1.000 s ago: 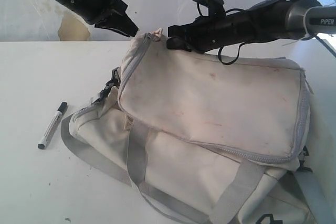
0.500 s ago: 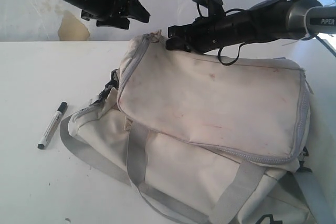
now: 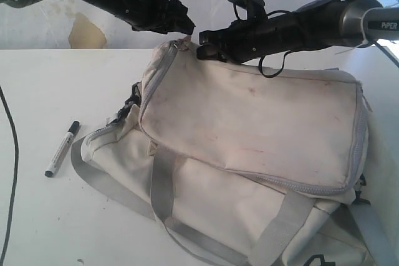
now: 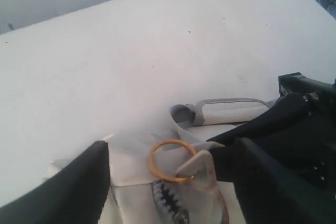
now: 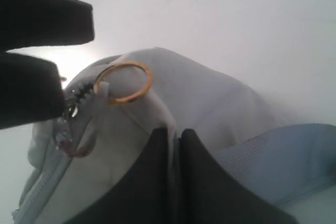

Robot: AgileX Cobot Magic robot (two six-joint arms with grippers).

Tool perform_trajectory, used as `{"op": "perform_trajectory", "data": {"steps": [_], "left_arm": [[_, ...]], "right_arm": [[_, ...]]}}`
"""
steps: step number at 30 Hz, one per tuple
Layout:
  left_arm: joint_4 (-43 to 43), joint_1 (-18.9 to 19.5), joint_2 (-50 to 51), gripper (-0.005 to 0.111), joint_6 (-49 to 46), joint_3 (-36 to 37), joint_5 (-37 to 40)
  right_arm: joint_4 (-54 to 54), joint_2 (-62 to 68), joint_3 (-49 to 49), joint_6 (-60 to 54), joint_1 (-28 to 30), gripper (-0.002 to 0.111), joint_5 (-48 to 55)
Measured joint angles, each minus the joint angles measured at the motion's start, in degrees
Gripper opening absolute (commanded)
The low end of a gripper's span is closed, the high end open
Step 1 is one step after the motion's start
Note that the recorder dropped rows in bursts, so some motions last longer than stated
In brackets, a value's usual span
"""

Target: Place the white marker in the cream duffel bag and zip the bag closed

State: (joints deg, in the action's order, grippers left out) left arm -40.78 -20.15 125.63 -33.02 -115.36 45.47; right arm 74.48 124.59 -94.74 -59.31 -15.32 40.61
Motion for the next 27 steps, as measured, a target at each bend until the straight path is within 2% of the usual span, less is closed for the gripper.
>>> {"op": "perform_trajectory", "data": {"steps": [7, 19, 27], "left_arm": [[3.9, -1.3, 0.0, 0.072, -0.1, 0.0, -1.0], [3.5, -1.6, 0.7, 0.072, -7.1, 0.0, 3.5], [3.1, -1.6, 1.0, 0.072, -10.4, 0.0, 1.3]], "right_arm": [[-0.5, 0.0, 0.0, 0.0, 0.0, 0.000, -0.2], [-2.7, 0.0, 0.0, 0.0, 0.0, 0.000, -0.2], [-5.1, 0.0, 0.0, -4.0, 0.0, 0.000, 1.1]]}}
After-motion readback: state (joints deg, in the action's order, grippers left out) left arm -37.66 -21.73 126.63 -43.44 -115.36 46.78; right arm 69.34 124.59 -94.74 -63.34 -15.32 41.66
